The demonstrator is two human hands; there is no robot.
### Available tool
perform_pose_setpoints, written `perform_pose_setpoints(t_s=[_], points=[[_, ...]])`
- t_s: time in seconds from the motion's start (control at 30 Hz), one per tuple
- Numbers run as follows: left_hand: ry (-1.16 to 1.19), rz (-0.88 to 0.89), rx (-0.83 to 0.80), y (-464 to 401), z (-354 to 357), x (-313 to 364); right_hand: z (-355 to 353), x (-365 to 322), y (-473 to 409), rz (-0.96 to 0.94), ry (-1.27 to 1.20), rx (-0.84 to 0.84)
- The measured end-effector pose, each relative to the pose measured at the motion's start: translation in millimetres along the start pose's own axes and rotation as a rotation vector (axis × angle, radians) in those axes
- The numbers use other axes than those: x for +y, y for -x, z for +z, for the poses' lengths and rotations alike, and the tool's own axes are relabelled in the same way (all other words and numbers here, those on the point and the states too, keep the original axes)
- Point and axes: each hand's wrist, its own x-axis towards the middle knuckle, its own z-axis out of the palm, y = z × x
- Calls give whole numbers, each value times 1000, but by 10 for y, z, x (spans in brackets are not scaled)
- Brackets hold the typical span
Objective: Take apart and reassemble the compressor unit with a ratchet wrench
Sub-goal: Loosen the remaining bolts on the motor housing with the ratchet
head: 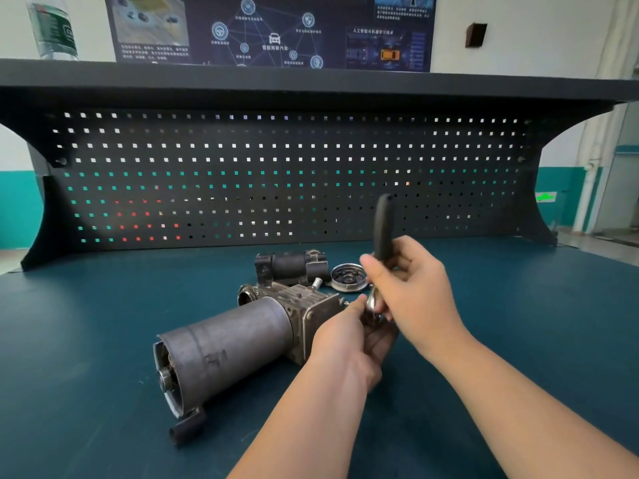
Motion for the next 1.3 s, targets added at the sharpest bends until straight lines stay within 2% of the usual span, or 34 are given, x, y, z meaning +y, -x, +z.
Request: perform_pose_setpoints(t_s=[0.07, 0.17, 0.23, 0.33, 0.4, 0.5, 0.67, 0.9, 1.03, 1.17, 1.23, 1.3], points=[[12, -2, -20, 9, 8, 8, 31, -50, 59, -112, 131, -97], [37, 12, -14, 16, 15, -6, 61, -43, 40, -34, 97, -2], [49, 23, -13, 16, 28, -7, 28, 37, -49, 198, -62, 154], [56, 7, -16, 7, 35, 0, -24, 190, -121, 719, -583, 354], [43, -6, -5, 6, 32, -15, -19, 272, -105, 882, -778, 424], [60, 3, 39, -14, 16, -32, 23, 300, -99, 805, -674, 387], [154, 95, 118, -35, 10, 11, -3, 185, -118, 466, -332, 270], [165, 91, 102, -38, -2, -11, -11, 76, -65, 224, -75, 199], [144, 37, 33, -3, 41, -113, -98, 21, -93, 113, 124, 229], [91, 38, -40, 25, 79, -119, -217, 18, -172, 137, 162, 334], [36, 125, -67, 42, 107, -86, -279, 85, -230, 242, 32, 408], [-14, 276, -73, 56, 166, -31, -353, 171, -278, 398, -211, 502]])
